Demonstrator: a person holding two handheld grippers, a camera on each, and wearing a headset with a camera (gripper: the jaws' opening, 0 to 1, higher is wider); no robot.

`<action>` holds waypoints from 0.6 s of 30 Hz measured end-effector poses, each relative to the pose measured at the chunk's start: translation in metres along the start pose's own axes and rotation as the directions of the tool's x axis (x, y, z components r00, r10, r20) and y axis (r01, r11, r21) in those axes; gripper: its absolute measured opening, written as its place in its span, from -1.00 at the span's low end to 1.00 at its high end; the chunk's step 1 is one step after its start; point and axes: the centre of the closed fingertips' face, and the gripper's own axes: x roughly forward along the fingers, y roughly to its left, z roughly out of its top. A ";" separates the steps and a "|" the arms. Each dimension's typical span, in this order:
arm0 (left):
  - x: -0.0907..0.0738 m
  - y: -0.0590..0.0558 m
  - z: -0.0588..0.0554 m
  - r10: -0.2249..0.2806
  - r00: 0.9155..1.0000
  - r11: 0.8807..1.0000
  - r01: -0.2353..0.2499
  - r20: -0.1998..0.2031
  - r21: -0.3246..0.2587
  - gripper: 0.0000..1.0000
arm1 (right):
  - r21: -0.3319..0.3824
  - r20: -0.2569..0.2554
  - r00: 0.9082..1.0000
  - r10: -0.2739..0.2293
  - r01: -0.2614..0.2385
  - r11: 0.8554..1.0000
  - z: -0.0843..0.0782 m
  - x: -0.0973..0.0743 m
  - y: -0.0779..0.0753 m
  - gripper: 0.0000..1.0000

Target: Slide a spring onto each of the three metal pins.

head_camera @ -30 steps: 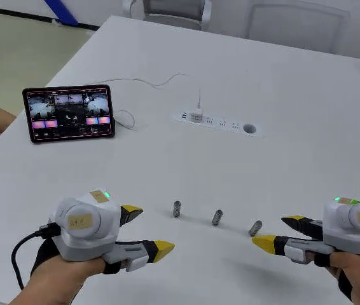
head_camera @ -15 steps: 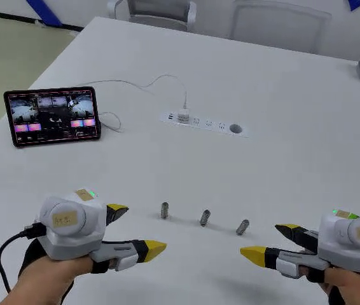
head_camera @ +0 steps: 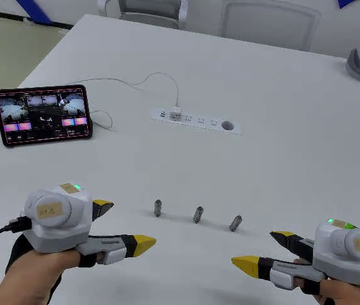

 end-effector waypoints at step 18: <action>-0.005 0.006 -0.008 0.002 1.000 1.000 -0.001 -0.022 0.012 0.46 | 0.003 -0.004 1.000 0.011 -0.011 1.000 -0.003 0.000 0.006 0.74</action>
